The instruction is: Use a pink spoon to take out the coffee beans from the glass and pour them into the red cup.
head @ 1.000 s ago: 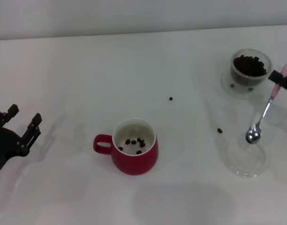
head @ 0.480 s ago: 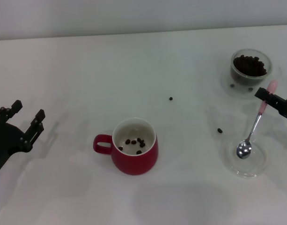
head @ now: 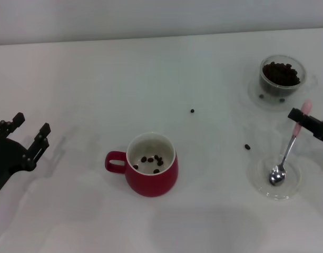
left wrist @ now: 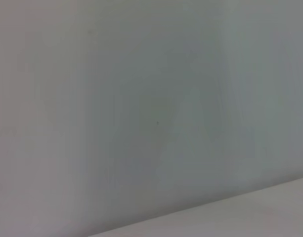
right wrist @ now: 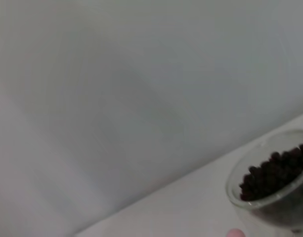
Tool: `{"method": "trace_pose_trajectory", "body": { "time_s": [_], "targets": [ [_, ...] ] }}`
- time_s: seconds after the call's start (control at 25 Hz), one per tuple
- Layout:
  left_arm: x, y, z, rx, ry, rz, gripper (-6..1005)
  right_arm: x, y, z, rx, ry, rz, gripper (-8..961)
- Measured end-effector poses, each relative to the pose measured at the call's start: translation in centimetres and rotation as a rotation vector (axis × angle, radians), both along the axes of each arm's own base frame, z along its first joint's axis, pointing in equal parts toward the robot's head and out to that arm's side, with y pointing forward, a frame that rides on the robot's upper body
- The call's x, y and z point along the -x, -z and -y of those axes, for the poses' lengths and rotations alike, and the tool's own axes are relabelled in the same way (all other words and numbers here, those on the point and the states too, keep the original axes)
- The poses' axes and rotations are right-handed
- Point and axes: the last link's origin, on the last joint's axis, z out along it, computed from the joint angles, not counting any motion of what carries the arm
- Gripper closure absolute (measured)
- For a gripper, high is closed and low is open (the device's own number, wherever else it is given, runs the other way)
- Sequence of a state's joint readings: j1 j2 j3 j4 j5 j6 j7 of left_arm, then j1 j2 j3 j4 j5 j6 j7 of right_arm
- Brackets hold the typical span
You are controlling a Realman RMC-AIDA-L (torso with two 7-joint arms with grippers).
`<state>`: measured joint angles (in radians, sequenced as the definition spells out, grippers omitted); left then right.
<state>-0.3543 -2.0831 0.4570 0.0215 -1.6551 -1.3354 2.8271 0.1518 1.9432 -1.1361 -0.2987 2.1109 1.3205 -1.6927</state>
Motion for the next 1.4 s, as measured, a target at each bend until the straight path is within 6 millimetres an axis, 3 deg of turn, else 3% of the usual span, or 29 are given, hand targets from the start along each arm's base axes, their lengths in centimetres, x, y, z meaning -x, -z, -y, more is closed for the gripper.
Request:
{"method": "trace_pose_trajectory", "body": {
  "time_s": [0.48,0.88,1.24,1.4],
  "targets": [
    [0.0,0.2,-0.7,0.008,-0.014,-0.017,405,-0.4,0.9,0.7,0.060,0.047,-0.030,797],
    [-0.1,0.2,-0.9,0.008,-0.009,-0.018,404,-0.5,1.4,-0.1,0.078,0.060,0.003,796],
    [0.1,0.3,-0.8,0.012,-0.022,-0.023,404,-0.4,1.3,-0.7,0.077,0.057,0.014,767],
    [0.2,0.3,-0.6,0.012,-0.027,-0.021,404,-0.5,0.1,-1.2,0.034,0.051,0.011,760]
  ]
}}
